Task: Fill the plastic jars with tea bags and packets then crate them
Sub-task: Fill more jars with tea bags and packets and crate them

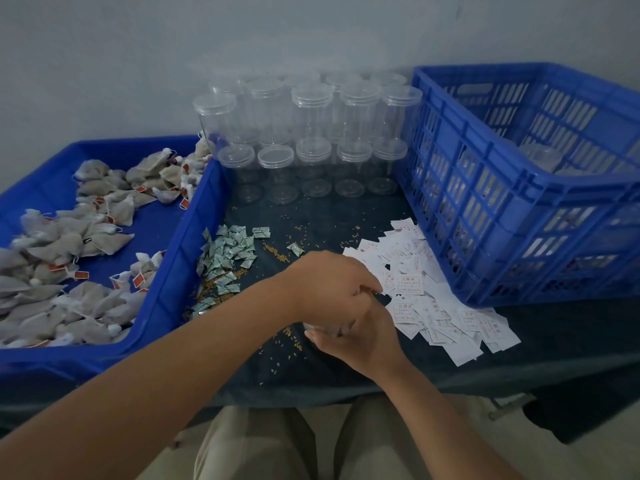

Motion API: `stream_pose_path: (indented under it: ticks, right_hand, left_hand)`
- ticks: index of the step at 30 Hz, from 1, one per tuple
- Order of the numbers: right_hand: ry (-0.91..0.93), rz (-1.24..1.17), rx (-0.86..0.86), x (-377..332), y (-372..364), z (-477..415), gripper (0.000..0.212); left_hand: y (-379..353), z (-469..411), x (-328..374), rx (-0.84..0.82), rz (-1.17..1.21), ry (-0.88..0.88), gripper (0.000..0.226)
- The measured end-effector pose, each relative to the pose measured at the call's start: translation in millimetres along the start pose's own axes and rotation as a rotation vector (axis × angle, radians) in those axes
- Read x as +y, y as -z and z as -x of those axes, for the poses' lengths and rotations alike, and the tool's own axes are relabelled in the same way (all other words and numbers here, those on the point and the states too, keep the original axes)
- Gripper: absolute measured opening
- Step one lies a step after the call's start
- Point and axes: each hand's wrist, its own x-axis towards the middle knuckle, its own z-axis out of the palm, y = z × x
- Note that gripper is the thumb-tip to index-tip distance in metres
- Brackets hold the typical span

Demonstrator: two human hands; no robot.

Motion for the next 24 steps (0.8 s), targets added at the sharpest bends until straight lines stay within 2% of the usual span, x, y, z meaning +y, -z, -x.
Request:
stream_pose_path:
  ticks: [2,4,6,8,10,14,15,18,24]
  right_hand:
    - [0.013,-0.081,-0.047,-3,1,-1,0.048]
    - [0.052,-0.144,-0.073,-7,1,-3,0.045]
    - [0.103,-0.148,-0.051,-8,0,-4,0.053]
    - [0.147,-0.052,-0.012,-5,-4,-4,0.059]
    - [0.182,0.07,0.024,-4,-8,-3,0.056]
    - [0.355,0.363,0.19,-2,-10,-5,0.056]
    - [0.324,0.355,0.174,-1,-9,-4,0.06]
    - [0.109,0.23,0.054,-4,-4,-3,0.065]
    - [0.029,0.122,0.022,0,-2,-5,0.08]
  left_hand:
    - [1,4,0,0.062,0.063,-0.016,0.048]
    - [-2,6,4,0.182,0.057,0.024,0.034]
    - [-9,9,10,0.246,-0.002,0.19,0.052]
    - [-20,11,17,0.209,0.004,0.379,0.074]
    - [-30,11,21,0.227,0.016,0.435,0.073]
    - [-35,13,16,0.389,-0.011,0.333,0.038]
    - [-33,13,14,0.392,-0.015,0.301,0.035]
    - [-28,15,5,0.364,0.001,0.211,0.034]
    - [-18,17,-7,0.275,-0.032,-0.019,0.052]
